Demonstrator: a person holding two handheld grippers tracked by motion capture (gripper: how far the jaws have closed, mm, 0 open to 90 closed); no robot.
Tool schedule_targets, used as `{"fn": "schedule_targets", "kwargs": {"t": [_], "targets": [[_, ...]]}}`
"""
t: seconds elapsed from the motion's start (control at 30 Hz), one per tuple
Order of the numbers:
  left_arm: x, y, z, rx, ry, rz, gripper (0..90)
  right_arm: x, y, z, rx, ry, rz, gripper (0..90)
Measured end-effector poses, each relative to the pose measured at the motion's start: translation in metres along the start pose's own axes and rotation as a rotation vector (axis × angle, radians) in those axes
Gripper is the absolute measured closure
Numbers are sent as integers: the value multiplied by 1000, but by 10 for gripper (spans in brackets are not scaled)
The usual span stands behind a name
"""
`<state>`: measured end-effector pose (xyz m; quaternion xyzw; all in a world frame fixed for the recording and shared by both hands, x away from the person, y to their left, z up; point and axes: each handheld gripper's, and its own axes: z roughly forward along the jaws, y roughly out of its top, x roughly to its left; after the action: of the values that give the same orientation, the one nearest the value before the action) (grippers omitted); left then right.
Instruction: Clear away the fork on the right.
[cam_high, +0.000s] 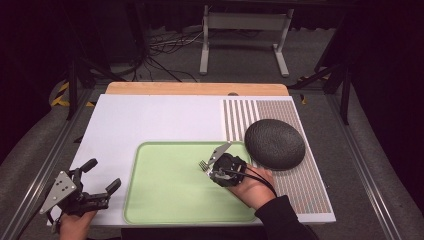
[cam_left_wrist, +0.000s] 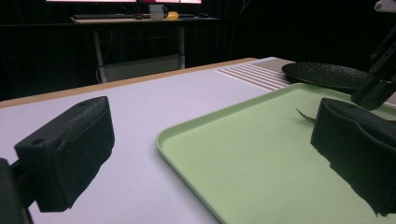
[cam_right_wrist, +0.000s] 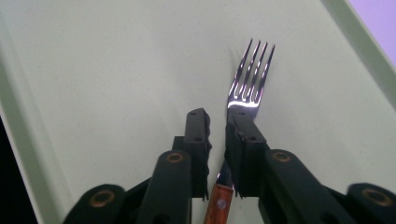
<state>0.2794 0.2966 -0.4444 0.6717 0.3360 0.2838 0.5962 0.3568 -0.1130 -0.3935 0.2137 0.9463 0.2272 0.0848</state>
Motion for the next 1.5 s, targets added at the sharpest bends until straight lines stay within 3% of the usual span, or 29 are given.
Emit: {"fn": "schedule_targets", "kwargs": {"t": [0.13,0.37,0.7,1.5], "targets": [[0,0,0,0,0,1,3,-2,5,9,7,14,-18,898],[0,0,0,1,1,0,2,-7,12,24,2,28,-46,900],[0,0,0,3,-2,4,2,-11,16,43,11,35,-44,900],[0,0,0,2,-6,6,3,-20,18,55,-19,7,-39,900]]}}
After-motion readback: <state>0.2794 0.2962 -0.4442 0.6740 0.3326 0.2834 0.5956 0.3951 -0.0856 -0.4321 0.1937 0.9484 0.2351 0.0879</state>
